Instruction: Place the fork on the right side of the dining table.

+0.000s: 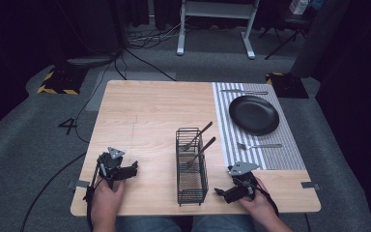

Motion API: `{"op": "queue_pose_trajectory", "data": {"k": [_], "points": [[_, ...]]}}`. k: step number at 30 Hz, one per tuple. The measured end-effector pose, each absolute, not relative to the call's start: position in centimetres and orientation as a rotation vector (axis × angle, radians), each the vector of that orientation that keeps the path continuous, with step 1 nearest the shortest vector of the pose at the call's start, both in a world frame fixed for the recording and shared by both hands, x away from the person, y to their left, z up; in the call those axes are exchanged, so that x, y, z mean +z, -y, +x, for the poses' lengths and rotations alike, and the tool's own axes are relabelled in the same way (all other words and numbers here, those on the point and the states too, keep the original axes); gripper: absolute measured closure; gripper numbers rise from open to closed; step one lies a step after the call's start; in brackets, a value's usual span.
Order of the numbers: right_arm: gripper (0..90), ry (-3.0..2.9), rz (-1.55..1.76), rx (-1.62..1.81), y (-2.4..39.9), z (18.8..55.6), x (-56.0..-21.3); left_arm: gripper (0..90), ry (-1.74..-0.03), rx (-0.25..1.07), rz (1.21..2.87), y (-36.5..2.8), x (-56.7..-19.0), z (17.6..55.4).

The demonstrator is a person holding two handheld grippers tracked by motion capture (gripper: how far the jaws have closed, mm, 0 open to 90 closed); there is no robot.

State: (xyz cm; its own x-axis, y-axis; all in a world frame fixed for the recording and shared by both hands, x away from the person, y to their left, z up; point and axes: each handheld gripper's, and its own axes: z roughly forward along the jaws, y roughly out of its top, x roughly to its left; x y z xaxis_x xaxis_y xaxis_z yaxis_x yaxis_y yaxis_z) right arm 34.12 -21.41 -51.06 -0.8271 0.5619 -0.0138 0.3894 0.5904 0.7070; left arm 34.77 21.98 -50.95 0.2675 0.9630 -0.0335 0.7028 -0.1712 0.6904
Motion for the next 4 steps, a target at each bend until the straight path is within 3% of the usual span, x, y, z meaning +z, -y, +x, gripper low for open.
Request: {"op": "queue_pose_trajectory", "data": {"k": [4], "points": [[0.0,-2.584,0.788,1.064,21.41,34.11,-51.06,15.0,-1.503,0.562,1.943,-21.96,-50.95,34.74]]}}
